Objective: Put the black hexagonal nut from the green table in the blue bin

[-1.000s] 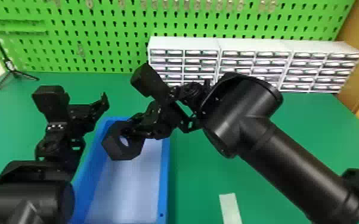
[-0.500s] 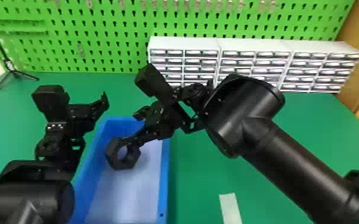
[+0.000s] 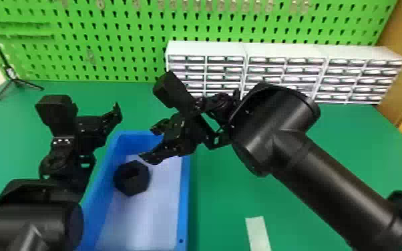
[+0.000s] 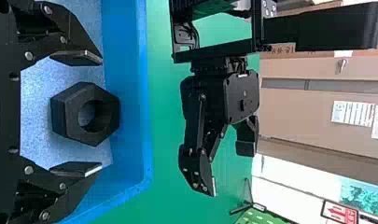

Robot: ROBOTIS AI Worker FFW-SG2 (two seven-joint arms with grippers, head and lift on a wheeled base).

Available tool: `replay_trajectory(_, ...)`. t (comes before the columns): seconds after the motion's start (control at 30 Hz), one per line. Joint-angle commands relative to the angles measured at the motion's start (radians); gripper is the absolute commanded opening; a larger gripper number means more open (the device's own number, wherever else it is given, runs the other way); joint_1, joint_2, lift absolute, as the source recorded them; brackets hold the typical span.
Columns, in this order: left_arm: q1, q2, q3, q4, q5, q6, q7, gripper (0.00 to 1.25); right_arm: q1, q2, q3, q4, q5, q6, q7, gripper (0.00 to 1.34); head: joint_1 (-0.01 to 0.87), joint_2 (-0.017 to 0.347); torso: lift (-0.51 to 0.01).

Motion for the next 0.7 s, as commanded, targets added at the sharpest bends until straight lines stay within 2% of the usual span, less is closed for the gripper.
replay_trajectory(0.0,0.0,0.0,-0.002,0.0,0.0,0.0,0.0,1.05,0.0,0.0,-0.002,0.0,0.0,0.0,0.0,0.84,0.686,0.028,-0.096)
replay_trajectory(0.37,0.002,0.0,0.0,0.0,0.0,0.0,0.0,1.05,0.003,0.0,-0.016,0.0,0.005,0.002,0.001,0.84,0.686,0.028,-0.096)
replay_trajectory(0.67,0.005,0.0,0.003,0.0,0.0,0.0,0.0,1.05,0.027,0.003,-0.123,-0.003,0.037,-0.003,0.001,0.85,0.686,0.028,-0.096)
